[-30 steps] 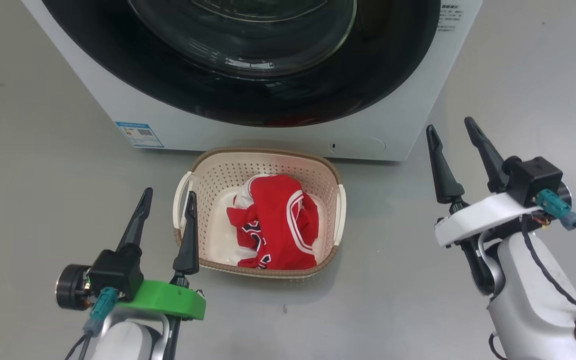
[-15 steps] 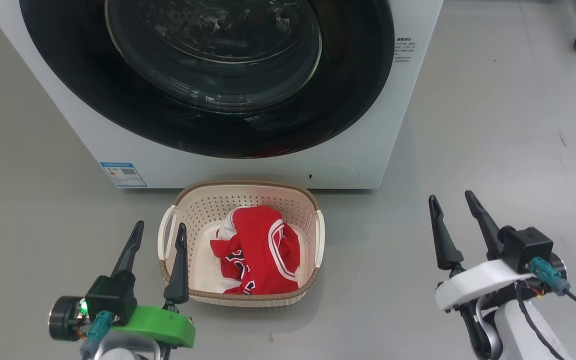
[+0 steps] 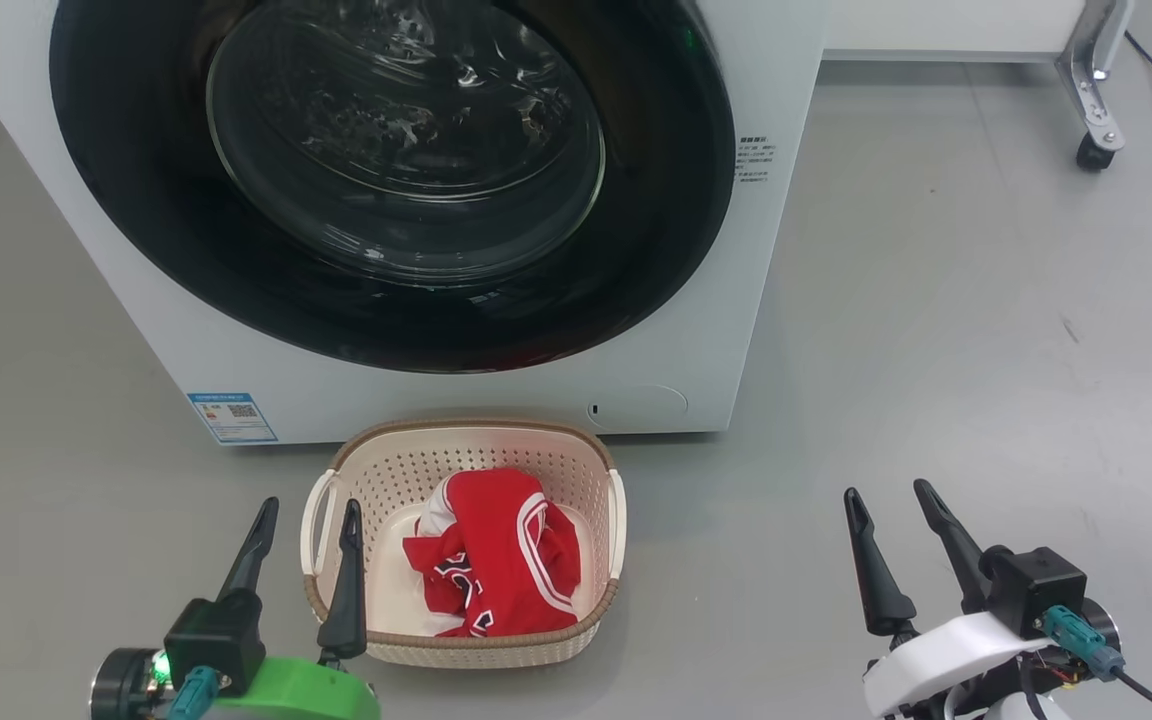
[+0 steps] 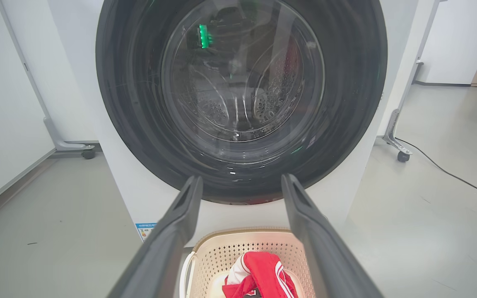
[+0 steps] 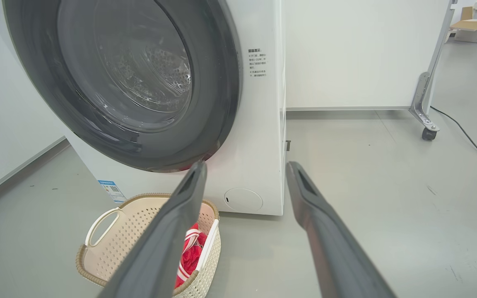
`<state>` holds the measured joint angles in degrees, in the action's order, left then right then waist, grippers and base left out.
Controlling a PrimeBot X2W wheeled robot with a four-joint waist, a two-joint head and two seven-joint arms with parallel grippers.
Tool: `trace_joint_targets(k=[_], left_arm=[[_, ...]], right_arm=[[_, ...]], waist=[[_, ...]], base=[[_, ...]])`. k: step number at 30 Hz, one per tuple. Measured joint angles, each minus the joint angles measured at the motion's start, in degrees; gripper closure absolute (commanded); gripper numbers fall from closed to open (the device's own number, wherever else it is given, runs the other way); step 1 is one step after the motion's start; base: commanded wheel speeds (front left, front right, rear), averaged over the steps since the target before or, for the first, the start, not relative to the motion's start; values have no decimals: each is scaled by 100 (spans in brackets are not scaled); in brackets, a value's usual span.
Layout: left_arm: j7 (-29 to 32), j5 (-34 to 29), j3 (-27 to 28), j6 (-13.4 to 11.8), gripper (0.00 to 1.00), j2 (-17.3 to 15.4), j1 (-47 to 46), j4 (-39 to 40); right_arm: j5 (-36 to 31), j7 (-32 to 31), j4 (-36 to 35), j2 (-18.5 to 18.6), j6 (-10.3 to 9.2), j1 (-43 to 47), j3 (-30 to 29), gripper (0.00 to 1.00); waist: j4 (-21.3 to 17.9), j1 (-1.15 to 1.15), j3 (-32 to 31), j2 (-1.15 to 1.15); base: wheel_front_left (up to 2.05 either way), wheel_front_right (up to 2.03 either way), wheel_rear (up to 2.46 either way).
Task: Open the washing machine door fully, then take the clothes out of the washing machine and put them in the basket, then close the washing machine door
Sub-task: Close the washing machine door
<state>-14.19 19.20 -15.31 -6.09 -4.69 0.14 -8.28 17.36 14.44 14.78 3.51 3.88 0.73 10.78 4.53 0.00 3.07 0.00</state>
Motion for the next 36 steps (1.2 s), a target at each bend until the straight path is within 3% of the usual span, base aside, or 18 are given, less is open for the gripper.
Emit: trace_joint_targets(k=[16,36], left_arm=[[133,47,20,-14,0,-46,248,144],[303,48,35,-14,0,-116,353,336]], right_arm=[[-1,0,-335,-35,-158,506,11,0],[-1,0,-587,-71,-202,597,89,0]], waist=[[-125,0,-269,0],[-76,0,-277,0]], base=[[0,0,0],[0,0,0]])
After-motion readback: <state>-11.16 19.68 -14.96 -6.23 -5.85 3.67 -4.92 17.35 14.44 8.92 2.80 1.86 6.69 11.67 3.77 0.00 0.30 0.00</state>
